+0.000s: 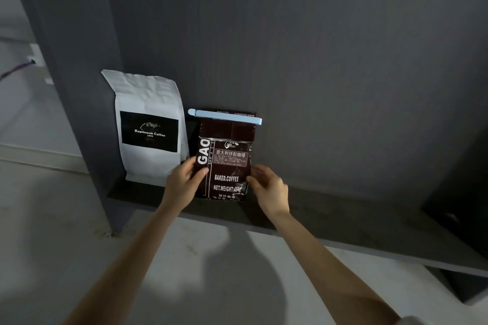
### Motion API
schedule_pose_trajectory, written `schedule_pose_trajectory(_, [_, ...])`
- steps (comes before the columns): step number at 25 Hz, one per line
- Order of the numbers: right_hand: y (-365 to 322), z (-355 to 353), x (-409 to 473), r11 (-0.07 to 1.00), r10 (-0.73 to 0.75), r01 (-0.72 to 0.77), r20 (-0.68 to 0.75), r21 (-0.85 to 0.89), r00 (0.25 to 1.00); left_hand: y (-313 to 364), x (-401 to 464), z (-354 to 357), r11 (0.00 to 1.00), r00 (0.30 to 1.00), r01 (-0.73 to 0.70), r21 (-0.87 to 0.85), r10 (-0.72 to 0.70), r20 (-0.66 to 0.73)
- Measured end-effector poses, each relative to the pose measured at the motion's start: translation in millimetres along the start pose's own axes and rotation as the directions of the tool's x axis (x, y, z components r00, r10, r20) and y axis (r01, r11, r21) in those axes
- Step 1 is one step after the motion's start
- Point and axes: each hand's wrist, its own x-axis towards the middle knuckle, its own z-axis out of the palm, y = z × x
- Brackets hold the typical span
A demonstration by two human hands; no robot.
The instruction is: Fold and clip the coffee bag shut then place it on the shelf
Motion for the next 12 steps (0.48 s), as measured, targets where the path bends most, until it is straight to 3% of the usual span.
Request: schedule_pose_trajectory(12, [-9, -15, -8, 0.995, 0.013, 0.001, 0.144, -0.101, 0.989, 15, -7, -4, 0.995, 0.998, 0.036, 0.093, -0.041, 0.048])
